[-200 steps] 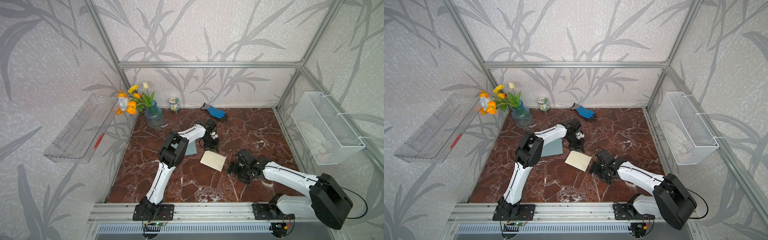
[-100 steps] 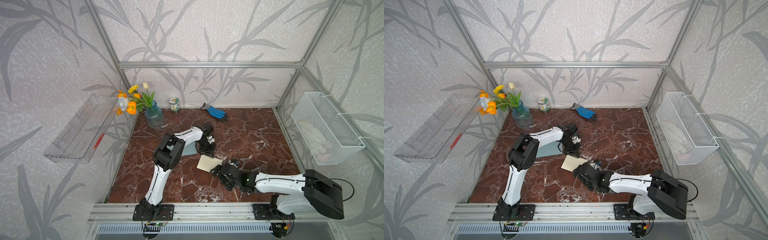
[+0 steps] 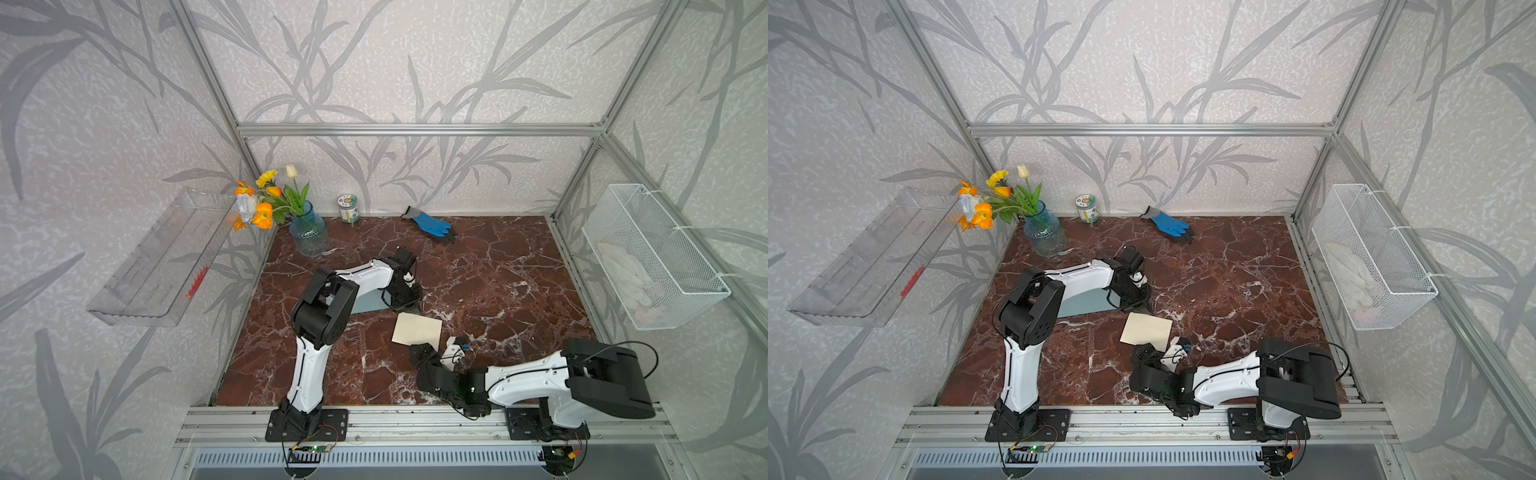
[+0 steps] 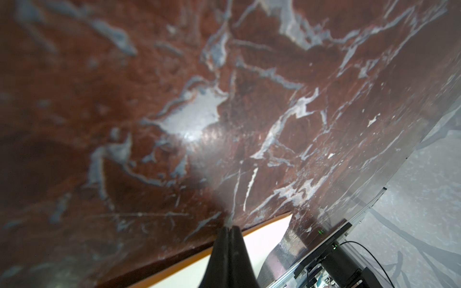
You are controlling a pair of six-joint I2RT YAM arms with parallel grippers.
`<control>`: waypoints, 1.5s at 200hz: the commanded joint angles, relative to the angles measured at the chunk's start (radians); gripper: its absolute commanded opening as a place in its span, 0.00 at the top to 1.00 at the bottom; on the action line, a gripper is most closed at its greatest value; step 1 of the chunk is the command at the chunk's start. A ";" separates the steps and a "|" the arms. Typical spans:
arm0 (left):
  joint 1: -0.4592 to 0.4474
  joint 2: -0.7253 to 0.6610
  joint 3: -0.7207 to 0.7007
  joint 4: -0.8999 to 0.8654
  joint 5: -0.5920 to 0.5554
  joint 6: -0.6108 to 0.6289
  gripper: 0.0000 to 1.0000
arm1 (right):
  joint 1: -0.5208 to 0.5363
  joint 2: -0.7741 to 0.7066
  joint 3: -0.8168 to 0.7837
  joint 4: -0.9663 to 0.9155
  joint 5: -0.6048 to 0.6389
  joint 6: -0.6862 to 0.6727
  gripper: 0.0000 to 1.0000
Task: Fold the letter paper in half and place it into the envelope
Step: Pick up the letter paper from the center of the board.
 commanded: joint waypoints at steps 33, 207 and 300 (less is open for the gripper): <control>0.006 0.005 -0.081 -0.011 -0.115 -0.045 1.00 | 0.014 0.269 -0.067 0.032 0.078 0.517 0.30; 0.007 -0.043 -0.133 -0.035 -0.135 -0.039 1.00 | -0.044 0.452 -0.071 0.295 0.110 0.585 0.68; 0.011 -0.050 -0.109 -0.045 -0.129 -0.033 1.00 | -0.028 0.233 -0.148 0.155 0.143 0.542 1.00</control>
